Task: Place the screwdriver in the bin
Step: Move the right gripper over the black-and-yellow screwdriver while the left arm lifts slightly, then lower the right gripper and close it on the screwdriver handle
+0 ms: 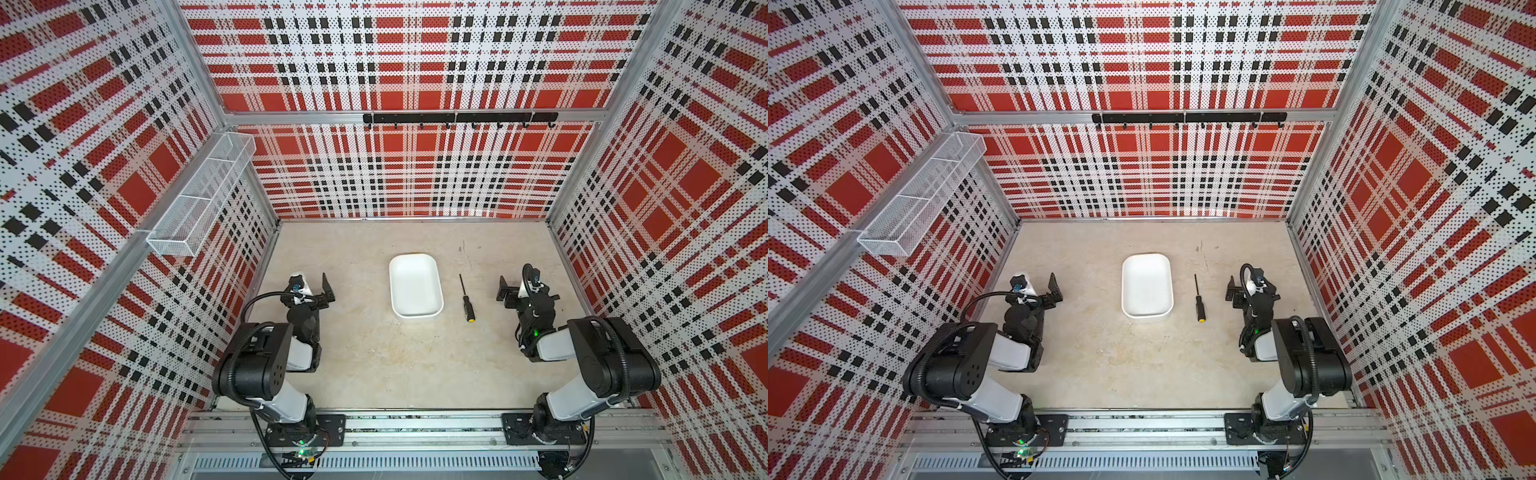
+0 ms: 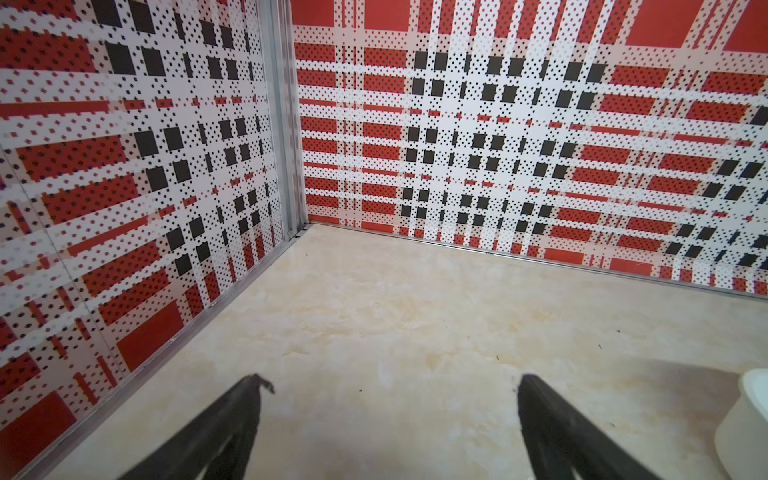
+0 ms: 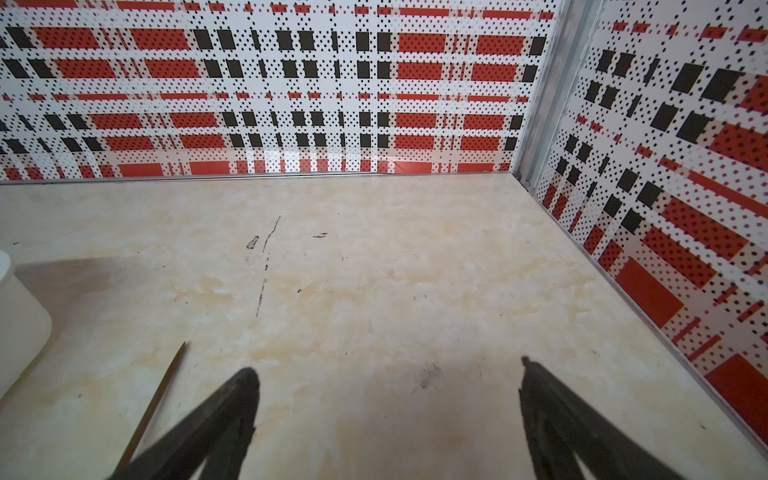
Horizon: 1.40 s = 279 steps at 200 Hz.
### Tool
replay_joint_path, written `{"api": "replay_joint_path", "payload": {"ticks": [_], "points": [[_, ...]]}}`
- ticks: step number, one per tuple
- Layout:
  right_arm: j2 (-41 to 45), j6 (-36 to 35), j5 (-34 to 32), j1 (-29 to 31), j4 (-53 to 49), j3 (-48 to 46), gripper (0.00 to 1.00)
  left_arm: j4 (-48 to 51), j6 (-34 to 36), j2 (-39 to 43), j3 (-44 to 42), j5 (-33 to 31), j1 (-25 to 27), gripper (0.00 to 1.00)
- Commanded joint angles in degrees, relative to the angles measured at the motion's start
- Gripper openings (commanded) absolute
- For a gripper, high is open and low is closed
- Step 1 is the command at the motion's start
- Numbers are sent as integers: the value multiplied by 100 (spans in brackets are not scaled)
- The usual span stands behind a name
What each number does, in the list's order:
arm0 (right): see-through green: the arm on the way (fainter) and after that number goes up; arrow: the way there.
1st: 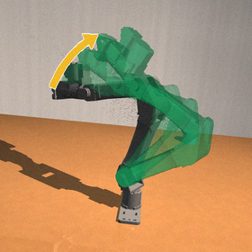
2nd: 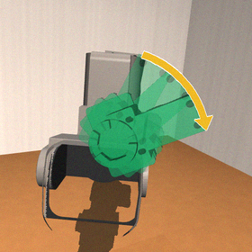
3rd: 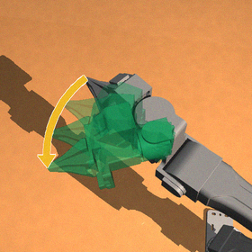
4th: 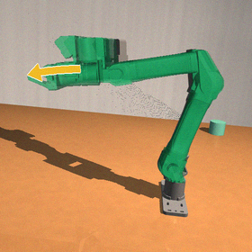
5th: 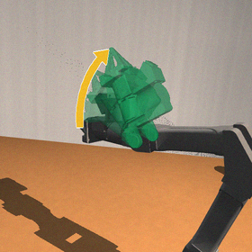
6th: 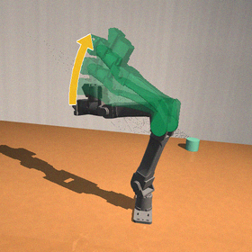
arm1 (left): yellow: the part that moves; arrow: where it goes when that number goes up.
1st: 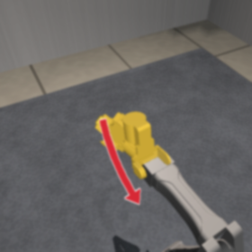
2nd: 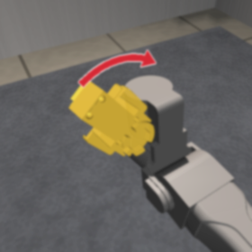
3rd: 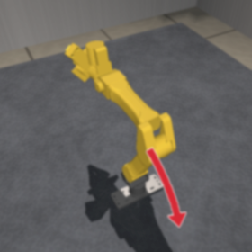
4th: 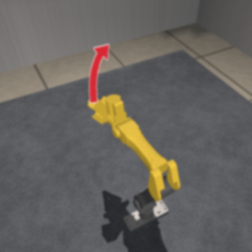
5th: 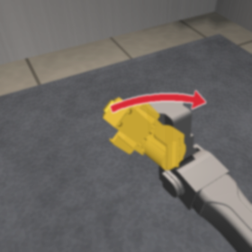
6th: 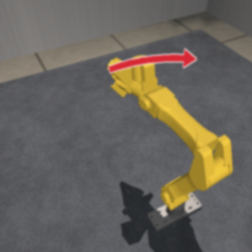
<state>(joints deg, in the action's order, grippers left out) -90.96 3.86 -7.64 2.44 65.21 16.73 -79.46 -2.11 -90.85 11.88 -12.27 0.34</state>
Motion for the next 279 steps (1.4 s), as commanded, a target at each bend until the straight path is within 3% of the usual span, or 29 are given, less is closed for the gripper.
{"api": "replay_joint_path", "payload": {"ticks": [1, 19, 34, 57, 87, 116, 136, 162, 187, 221, 252, 279], "points": [[88, -40, 35, -41, 71, 7, 100, -87, 24, 63, 7, 93, -60, 98], [91, -35, 35, -41, 71, 7, 100, -87, 111, 79, -7, 30, 22, 98], [101, -35, 33, -39, 87, 8, 100, -170, 244, 113, -78, 375, 40, 98], [270, 62, -310, -22, -14, -11, 100, 55, 358, 378, -56, 351, 123, 98], [822, 65, -394, -9, -1309, 463, 100, 2005, 499, 1301, 621, 336, 343, 98], [1527, 282, -313, -6, -3378, 1258, 100, 3527, -57, 1702, 1400, 524, 541, 98], [1717, 485, 240, 2, -5338, 2210, 100, 4310, -559, 1752, 1755, 683, 616, 98], [1265, 667, 1002, 83, -8444, 4010, 100, 6155, -878, 1571, 2640, 1044, 783, 98], [674, 734, 1395, 197, -10117, 4999, 100, 7342, -974, 1271, 3247, 1056, 1009, 98], [346, 865, 2007, 431, -10172, 4979, 98, 7660, -1484, 1100, 3463, 1486, 1021, 98], [-135, 987, 1644, 988, -10267, 4849, 99, 7482, -1872, 1069, 3294, 2087, 1030, 98], [-347, 1188, 1668, 1246, -9990, 4582, 98, 7392, -2204, 1069, 3022, 2059, 1030, 98]]}}
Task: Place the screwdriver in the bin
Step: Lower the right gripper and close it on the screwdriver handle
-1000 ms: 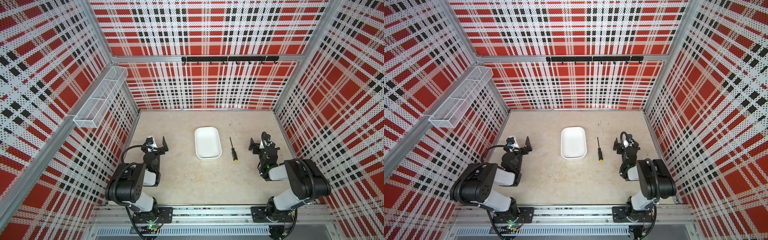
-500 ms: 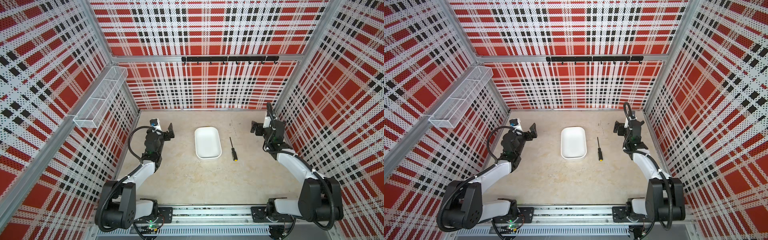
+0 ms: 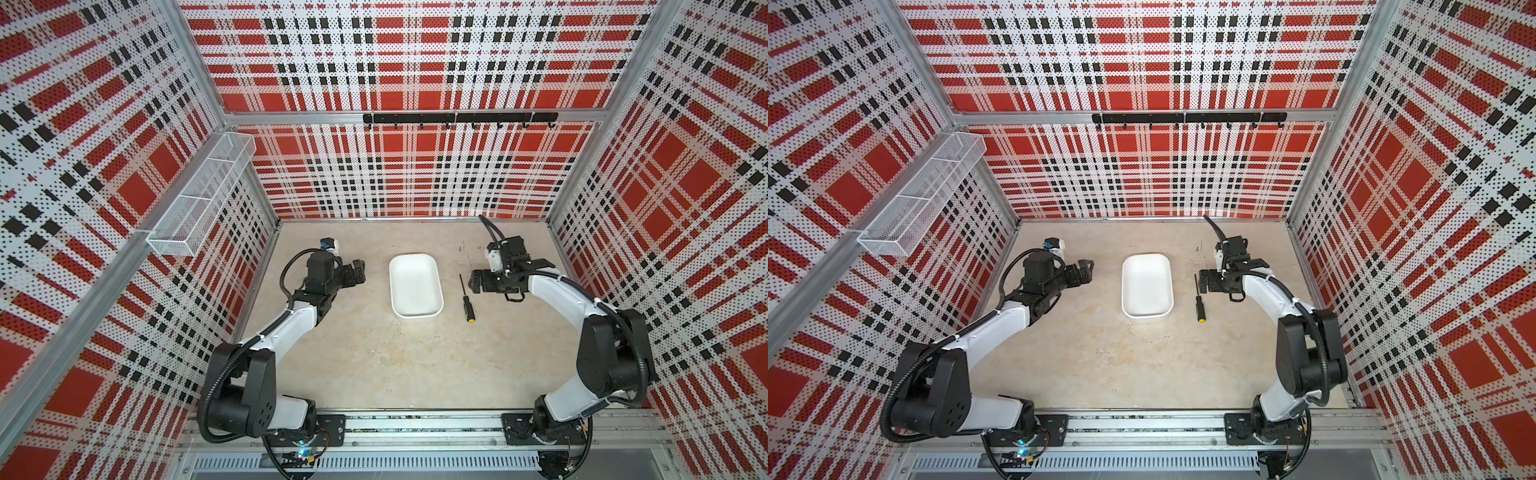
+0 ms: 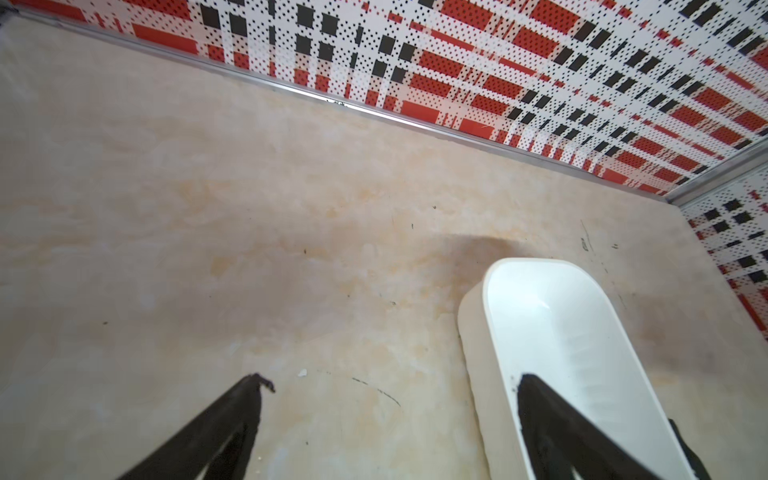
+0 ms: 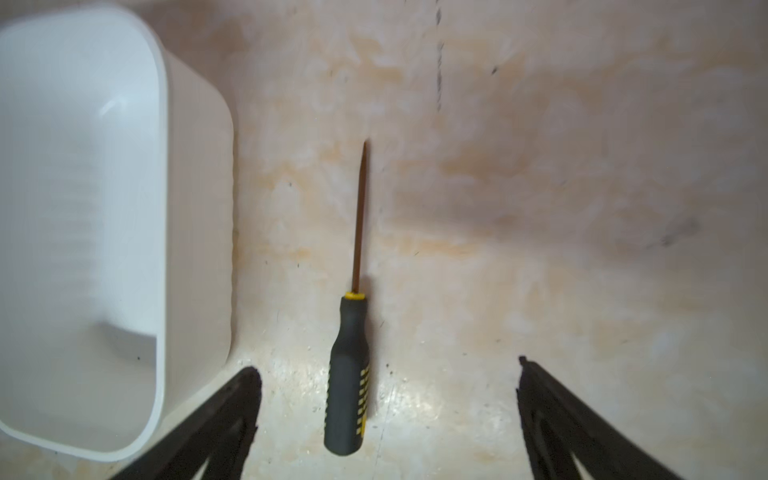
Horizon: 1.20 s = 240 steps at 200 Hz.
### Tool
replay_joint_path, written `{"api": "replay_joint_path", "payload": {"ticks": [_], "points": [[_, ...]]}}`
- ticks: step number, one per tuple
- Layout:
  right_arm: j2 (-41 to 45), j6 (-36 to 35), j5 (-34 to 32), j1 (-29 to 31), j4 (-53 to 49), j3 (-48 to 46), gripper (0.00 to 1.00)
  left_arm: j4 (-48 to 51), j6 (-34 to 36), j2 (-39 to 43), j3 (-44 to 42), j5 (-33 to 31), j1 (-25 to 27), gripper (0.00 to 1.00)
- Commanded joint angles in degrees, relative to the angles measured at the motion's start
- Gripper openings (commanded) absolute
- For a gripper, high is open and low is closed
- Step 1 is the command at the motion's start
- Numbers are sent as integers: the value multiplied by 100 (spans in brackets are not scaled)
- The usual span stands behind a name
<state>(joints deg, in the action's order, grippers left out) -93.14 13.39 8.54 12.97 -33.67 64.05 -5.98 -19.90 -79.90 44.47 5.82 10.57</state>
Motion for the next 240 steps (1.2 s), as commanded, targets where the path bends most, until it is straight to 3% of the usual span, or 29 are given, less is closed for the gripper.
{"api": "replay_joint_path", "payload": {"ticks": [1, 46, 164, 240], "points": [[-131, 243, 47, 199, -95, -157, 99, 44, -430, -26, -246, 238, 7, 98], [-285, 506, -83, 525, 106, -297, 97, 20, -467, -104, -483, 333, -8, 98], [-1028, 635, -548, 838, -140, 197, 80, -132, -403, -283, -536, 700, -28, 98], [-1320, 608, -610, 867, -421, 288, 55, -11, -326, -140, -538, 631, -37, 98]]}}
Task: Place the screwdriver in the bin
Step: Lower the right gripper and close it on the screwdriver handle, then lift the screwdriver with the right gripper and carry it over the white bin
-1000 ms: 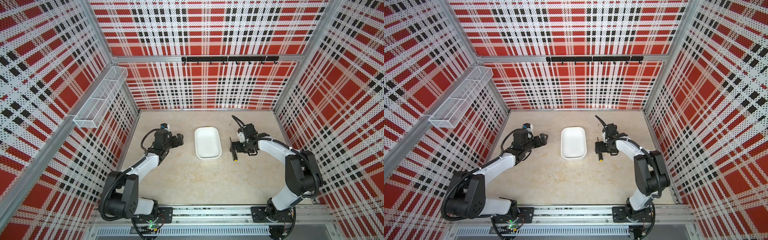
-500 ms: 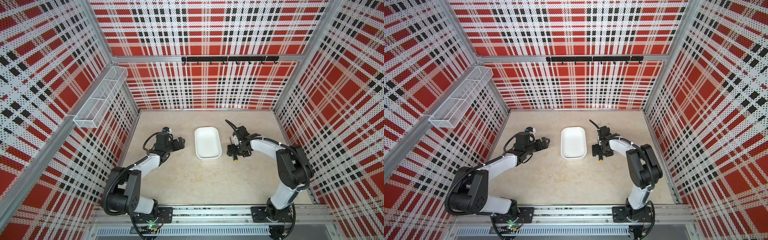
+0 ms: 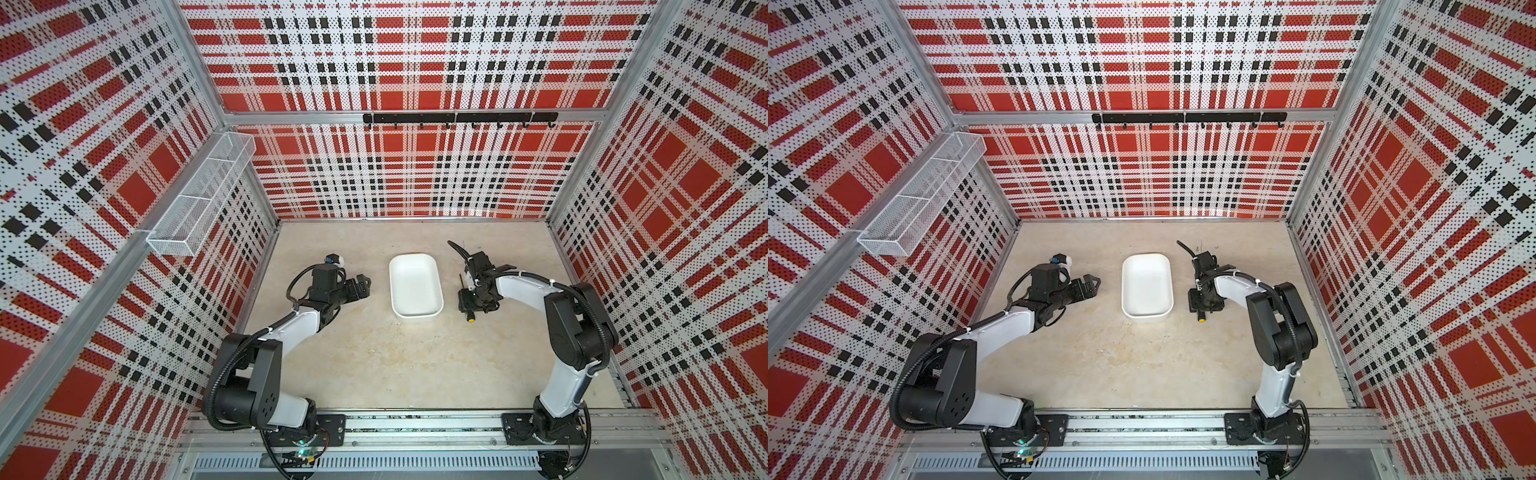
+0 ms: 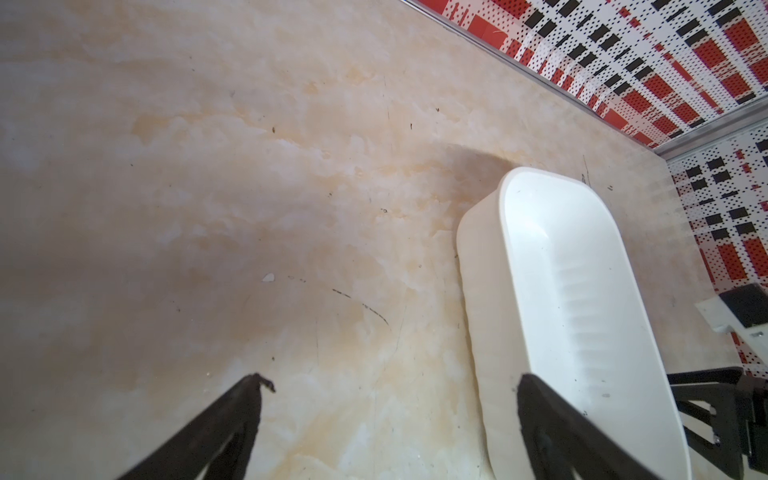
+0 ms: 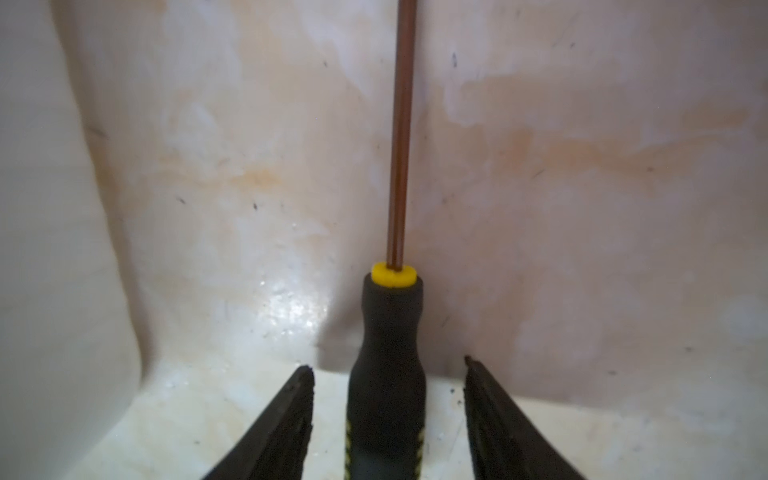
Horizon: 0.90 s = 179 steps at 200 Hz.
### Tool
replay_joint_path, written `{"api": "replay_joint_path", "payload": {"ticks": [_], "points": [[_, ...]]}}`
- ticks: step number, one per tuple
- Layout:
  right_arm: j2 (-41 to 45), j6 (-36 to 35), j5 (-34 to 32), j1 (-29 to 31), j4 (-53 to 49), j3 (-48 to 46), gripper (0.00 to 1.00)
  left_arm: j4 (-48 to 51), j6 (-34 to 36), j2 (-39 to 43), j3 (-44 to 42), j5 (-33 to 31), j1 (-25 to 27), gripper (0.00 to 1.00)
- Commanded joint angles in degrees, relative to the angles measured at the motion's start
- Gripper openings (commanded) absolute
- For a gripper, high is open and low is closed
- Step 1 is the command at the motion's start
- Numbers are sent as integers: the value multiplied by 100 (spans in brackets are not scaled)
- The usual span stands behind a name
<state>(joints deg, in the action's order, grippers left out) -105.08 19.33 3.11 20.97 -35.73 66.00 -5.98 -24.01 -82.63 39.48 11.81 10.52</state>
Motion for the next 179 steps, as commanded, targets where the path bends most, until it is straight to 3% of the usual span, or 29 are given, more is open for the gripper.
{"api": "replay_joint_path", "payload": {"ticks": [1, 80, 118, 179], "points": [[-123, 16, -67, 66, -216, 95, 55, -10, 83, 133, -38, 32, -37, 98], [-75, 44, -109, 82, -318, 95, 28, 9, 81, 116, -12, 54, -33, 98], [-20, 16, -58, 77, -364, 149, 0, 23, 83, 124, -20, 65, -37, 98], [633, 161, -6, 80, -779, 692, 0, 22, 91, 177, -46, 119, -33, 98]]}}
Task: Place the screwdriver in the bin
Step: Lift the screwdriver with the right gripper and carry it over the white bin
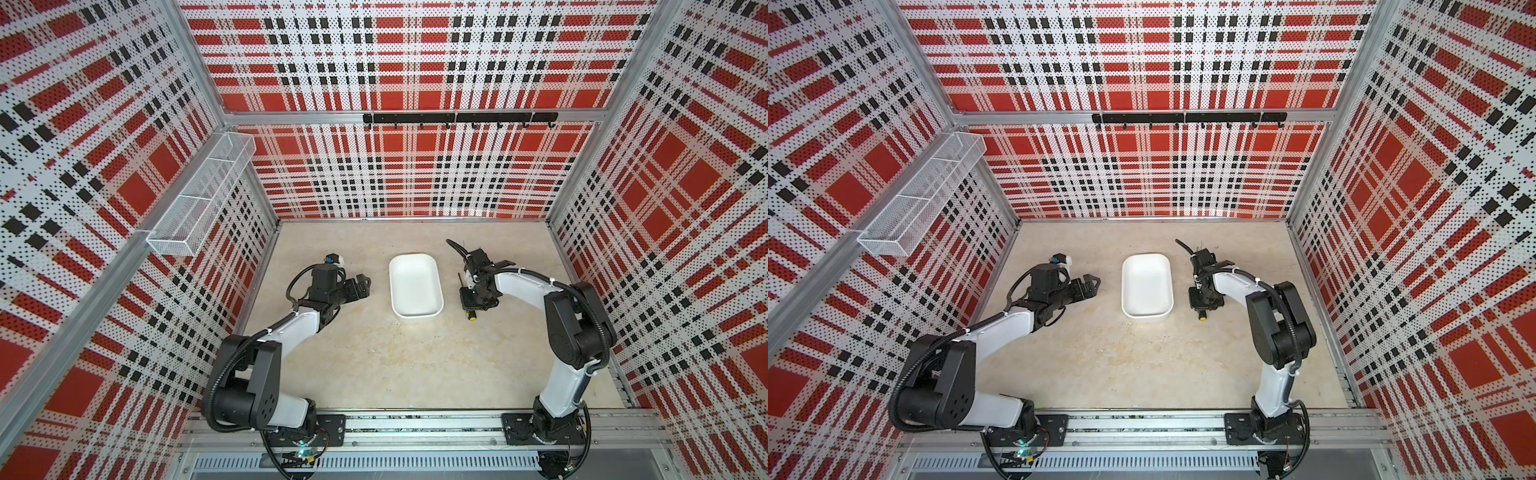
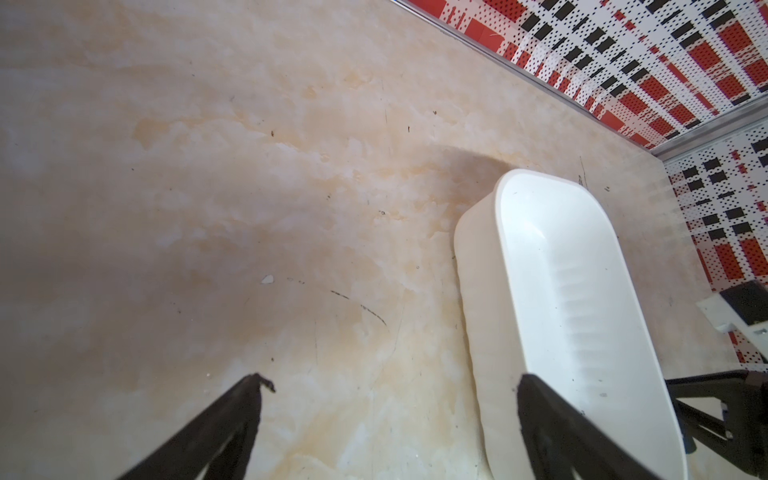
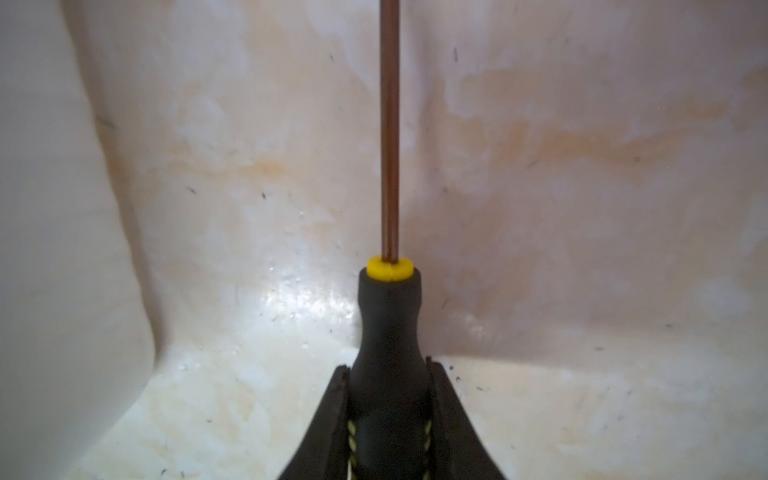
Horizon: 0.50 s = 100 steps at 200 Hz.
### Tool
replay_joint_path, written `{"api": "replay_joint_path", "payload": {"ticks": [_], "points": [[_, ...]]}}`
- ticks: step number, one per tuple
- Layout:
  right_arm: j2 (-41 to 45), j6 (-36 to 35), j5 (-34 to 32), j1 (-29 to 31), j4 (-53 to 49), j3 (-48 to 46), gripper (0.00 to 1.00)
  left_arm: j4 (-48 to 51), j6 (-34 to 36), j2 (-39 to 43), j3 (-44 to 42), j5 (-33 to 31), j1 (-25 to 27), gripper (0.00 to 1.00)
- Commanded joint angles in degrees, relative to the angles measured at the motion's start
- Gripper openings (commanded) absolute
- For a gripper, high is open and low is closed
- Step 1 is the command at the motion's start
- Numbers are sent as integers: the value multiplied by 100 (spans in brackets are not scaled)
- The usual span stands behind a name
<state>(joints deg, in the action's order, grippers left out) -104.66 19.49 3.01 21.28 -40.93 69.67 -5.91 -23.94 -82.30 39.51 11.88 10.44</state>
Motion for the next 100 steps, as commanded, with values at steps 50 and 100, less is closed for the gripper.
{"api": "replay_joint_path", "payload": {"ticks": [50, 100], "points": [[1683, 802, 426, 52, -56, 798, 0, -10, 69, 147, -40, 231, -37, 98], [2251, 1806, 1078, 512, 413, 1039, 0, -50, 39, 84, -22, 470, -59, 98]]}}
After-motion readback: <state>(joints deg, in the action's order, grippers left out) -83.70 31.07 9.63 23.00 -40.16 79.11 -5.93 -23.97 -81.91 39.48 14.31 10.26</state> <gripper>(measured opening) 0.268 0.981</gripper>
